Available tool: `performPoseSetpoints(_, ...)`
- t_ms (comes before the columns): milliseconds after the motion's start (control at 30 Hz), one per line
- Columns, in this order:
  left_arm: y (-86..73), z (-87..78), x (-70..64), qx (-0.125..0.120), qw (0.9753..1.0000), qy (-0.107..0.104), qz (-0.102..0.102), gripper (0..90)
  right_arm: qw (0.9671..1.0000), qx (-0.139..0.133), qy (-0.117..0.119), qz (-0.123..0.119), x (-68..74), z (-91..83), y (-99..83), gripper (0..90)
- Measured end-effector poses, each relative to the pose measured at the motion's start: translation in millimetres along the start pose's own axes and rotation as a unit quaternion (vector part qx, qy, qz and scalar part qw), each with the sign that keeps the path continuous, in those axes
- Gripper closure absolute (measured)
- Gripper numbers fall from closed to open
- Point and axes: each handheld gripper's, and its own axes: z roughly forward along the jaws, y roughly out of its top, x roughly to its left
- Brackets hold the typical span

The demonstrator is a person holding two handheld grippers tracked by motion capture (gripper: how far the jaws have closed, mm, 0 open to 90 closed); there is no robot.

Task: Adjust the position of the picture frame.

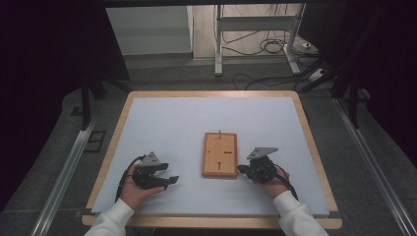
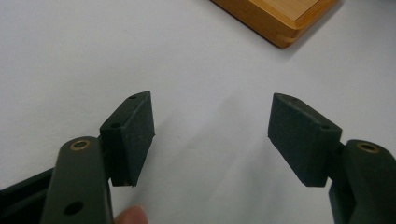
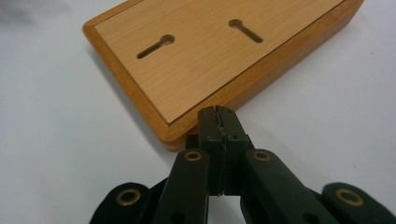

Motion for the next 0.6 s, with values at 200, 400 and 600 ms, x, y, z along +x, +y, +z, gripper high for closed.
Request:
performPoseSetpoints(200, -0.1, -0.6, 0.7, -0.002, 1.0000, 0.000, -0.001, 30.8, 0.9997, -0.021, -0.013, 0.000, -4.1, -3.1, 7.7, 85.1)
performPoseSetpoints(400, -0.1, -0.4, 0.3, 0.001, 1.0000, -0.001, 0.001, 30.8, 0.9989, -0.041, -0.023, 0.000, -8.2, -3.9, 16.0, 57.2)
performPoseSetpoints(600, -0.3, -0.3, 0.9, 0.001, 1.0000, -0.002, 0.000, 30.8, 0.9973, -0.058, -0.044, 0.006, -14.3, 3.8, 30.2, 39.5)
